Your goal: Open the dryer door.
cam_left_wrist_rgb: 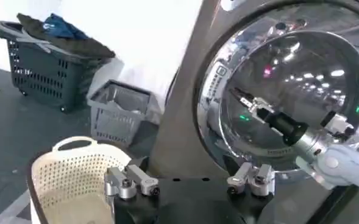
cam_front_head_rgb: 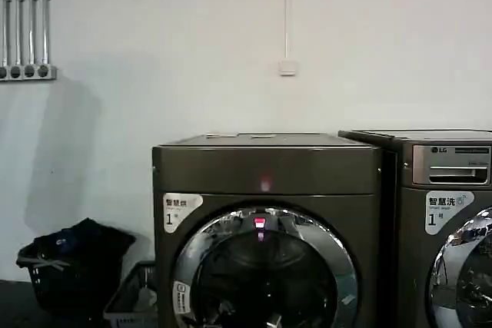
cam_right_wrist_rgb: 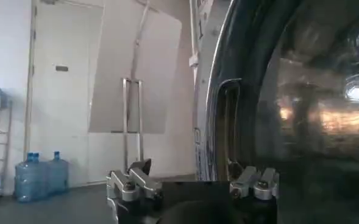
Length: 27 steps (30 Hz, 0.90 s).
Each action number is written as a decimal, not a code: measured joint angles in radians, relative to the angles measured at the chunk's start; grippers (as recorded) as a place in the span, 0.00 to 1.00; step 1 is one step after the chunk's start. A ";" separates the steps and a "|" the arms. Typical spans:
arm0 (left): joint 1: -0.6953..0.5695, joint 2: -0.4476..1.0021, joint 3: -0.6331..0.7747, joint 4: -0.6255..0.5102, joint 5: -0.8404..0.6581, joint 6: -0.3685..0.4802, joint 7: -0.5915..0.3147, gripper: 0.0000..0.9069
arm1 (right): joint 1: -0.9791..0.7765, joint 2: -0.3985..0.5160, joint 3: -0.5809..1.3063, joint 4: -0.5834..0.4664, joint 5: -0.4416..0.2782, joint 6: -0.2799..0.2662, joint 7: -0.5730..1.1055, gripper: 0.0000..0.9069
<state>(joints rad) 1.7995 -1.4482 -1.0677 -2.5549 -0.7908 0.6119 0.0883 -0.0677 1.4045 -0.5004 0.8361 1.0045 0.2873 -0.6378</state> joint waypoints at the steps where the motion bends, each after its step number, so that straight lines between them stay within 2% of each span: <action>1: 0.000 0.000 0.000 0.000 0.000 0.000 0.000 1.00 | 0.001 0.004 -0.001 -0.006 0.000 0.000 -0.001 1.00; 17: -0.001 0.002 -0.012 0.000 -0.001 -0.002 0.002 1.00 | 0.029 0.061 -0.011 -0.092 -0.002 -0.003 -0.036 1.00; 27: 0.000 0.003 -0.016 0.000 -0.001 -0.002 0.002 1.00 | 0.054 0.077 -0.026 -0.126 0.014 -0.045 -0.125 1.00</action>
<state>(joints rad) 1.7995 -1.4451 -1.0839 -2.5548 -0.7919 0.6100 0.0898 -0.0135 1.4817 -0.5266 0.7102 1.0183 0.2426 -0.7633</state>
